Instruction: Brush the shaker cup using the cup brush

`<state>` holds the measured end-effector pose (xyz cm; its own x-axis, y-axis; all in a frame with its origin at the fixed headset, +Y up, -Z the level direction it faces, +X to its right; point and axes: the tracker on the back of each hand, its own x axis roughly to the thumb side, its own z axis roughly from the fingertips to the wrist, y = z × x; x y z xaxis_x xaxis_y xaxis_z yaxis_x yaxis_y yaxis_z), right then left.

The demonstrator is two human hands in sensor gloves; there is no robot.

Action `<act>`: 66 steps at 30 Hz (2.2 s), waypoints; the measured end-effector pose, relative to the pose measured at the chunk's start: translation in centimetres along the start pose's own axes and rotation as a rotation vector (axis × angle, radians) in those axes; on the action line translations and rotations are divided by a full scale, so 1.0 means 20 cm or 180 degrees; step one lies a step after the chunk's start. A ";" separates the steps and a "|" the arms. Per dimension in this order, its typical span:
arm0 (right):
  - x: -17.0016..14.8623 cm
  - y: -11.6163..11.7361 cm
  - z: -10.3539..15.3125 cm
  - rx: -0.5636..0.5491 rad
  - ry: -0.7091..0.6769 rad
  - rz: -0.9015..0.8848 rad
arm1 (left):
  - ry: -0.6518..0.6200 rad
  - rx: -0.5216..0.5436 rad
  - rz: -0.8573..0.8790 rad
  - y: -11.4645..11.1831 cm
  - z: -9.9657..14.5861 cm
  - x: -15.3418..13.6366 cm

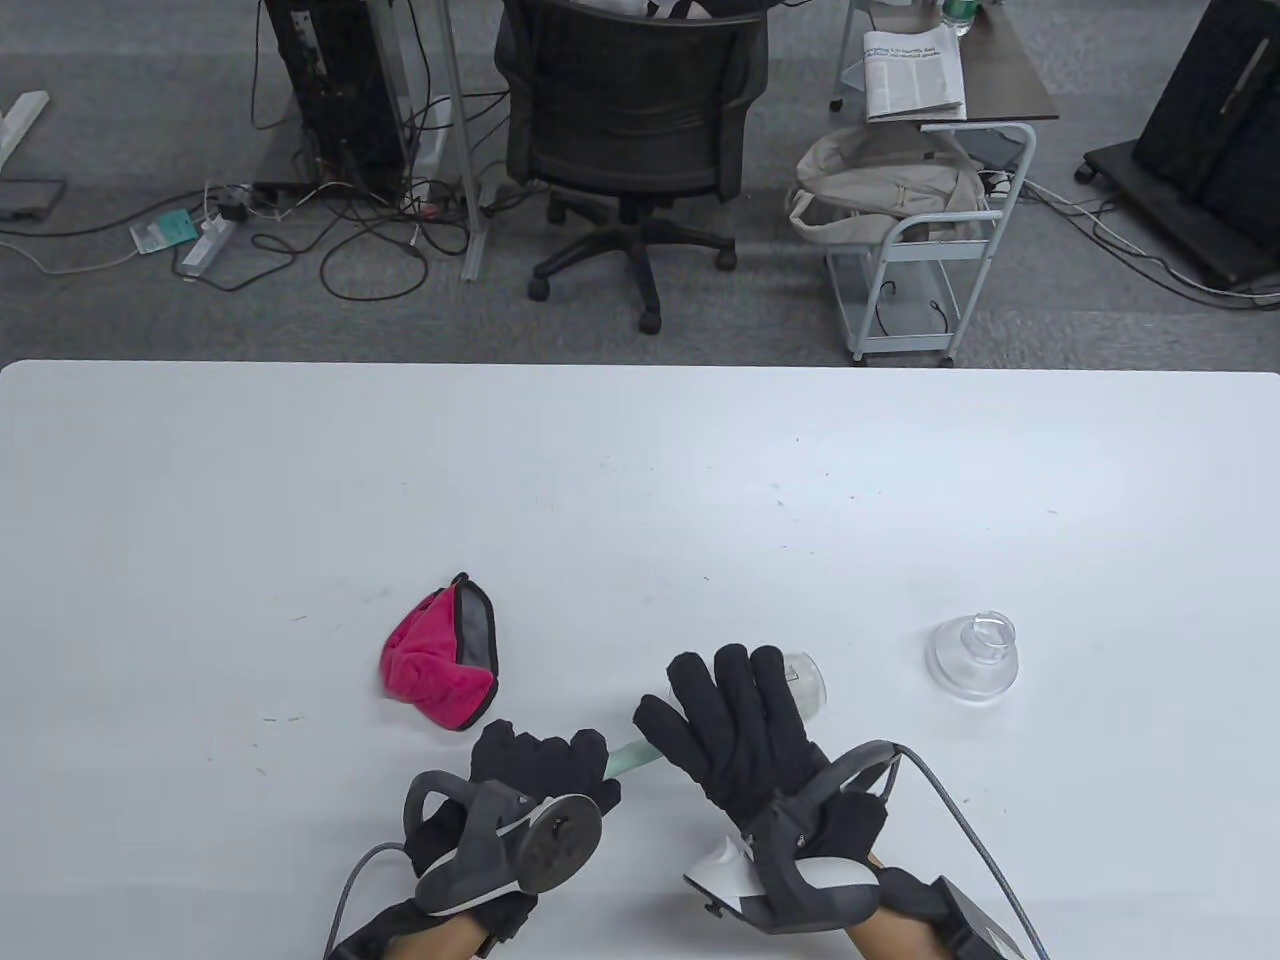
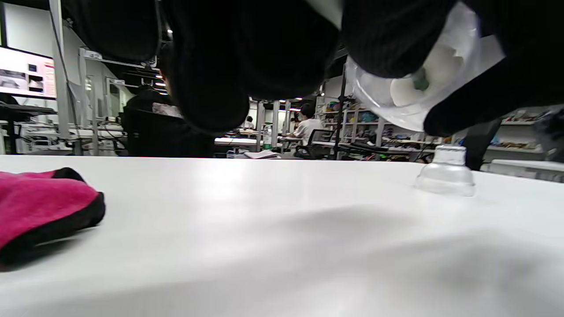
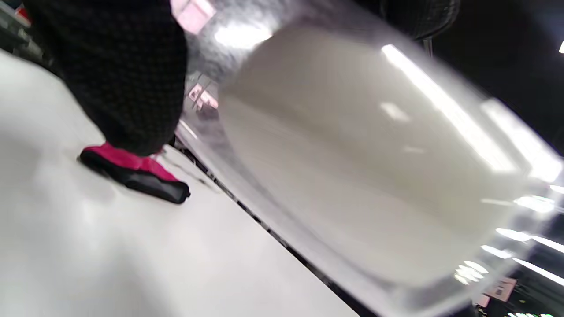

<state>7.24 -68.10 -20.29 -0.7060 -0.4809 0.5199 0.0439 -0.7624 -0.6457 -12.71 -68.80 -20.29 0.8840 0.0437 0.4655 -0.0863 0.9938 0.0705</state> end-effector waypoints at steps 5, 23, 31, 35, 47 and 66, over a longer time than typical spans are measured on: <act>-0.18 0.05 0.05 0.0002 0.0335 -0.0859 | -0.0193 0.0206 -0.0067 0.02 0.02 -0.01; -0.17 -0.01 0.09 0.0080 0.0263 -0.0440 | -0.0321 0.0384 0.0000 0.03 0.02 -0.03; -0.30 0.03 0.13 0.0782 0.0782 -0.1327 | -0.0160 0.0735 -0.0406 0.09 0.04 -0.04; -0.18 0.00 0.09 0.0549 0.0380 -0.0900 | -0.0165 0.0574 -0.0349 0.07 0.03 -0.03; -0.39 0.10 0.11 0.0995 0.0853 -0.1013 | -0.0072 0.0757 -0.0561 0.14 0.08 -0.08; -0.24 0.05 0.09 0.0705 0.0397 -0.0979 | -0.0251 0.0378 -0.0428 0.13 0.06 -0.06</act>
<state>11.96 -67.20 -22.45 -0.7898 -0.1695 0.5895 -0.0415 -0.9441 -0.3271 -14.66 -66.39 -19.56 0.8528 -0.1013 0.5123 -0.0277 0.9708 0.2381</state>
